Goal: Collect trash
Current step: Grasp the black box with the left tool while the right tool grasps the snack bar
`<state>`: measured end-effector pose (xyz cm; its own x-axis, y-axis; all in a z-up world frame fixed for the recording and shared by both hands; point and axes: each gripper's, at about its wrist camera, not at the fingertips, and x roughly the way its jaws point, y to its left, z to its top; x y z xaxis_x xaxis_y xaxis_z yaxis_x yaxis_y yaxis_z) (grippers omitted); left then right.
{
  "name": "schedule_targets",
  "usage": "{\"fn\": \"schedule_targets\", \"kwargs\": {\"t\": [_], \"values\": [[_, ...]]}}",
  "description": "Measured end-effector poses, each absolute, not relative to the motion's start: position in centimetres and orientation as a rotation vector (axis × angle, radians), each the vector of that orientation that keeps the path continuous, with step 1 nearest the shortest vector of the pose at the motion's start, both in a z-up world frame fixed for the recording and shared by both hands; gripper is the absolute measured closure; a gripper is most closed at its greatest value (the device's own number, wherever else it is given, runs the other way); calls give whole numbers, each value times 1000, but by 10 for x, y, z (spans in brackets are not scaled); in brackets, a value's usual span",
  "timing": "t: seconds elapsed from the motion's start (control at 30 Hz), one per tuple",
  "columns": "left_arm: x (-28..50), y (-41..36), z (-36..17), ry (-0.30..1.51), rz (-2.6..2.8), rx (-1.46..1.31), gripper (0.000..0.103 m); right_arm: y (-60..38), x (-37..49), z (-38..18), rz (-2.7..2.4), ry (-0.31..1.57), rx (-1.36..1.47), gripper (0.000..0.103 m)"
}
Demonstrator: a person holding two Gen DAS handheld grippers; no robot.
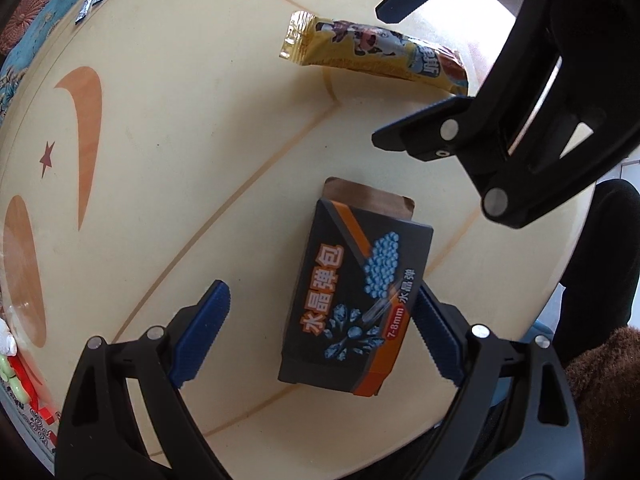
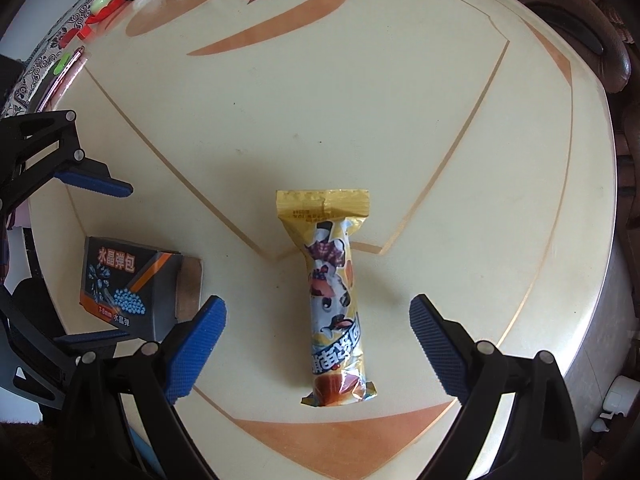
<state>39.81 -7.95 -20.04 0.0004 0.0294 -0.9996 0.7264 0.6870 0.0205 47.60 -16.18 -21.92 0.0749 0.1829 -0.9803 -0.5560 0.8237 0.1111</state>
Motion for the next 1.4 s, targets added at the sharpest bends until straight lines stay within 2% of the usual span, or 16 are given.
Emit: {"fn": "schedule_targets", "kwargs": {"t": [0.07,0.2,0.33,0.4,0.47,0.5,0.57,0.63,0.93,1.4], "values": [[396,-81,-202,1473,-620,675,15,-160,475,-218,569,1382,-338,14],[395,-83,-202,1457,-618,675,15,-155,473,-215,538,1348,-379,26],[393,-83,-201,1445,-601,654,16,-153,471,-211,532,1331,-364,34],[391,-83,-199,1435,-600,647,19,-154,468,-206,530,1319,-356,45],[386,-84,-197,1425,-594,635,31,-156,468,-202,514,1314,-341,76],[385,-84,-196,1423,-588,627,33,-158,468,-202,507,1319,-331,83],[384,-84,-194,1422,-572,611,43,-160,469,-201,502,1322,-316,86],[383,-83,-193,1430,-547,594,46,-160,468,-201,487,1326,-305,87],[394,-70,-184,1443,-417,439,47,-168,450,-167,451,1253,-277,87],[329,-38,-97,1223,-274,323,47,-191,374,-88,402,1108,-228,87]]}}
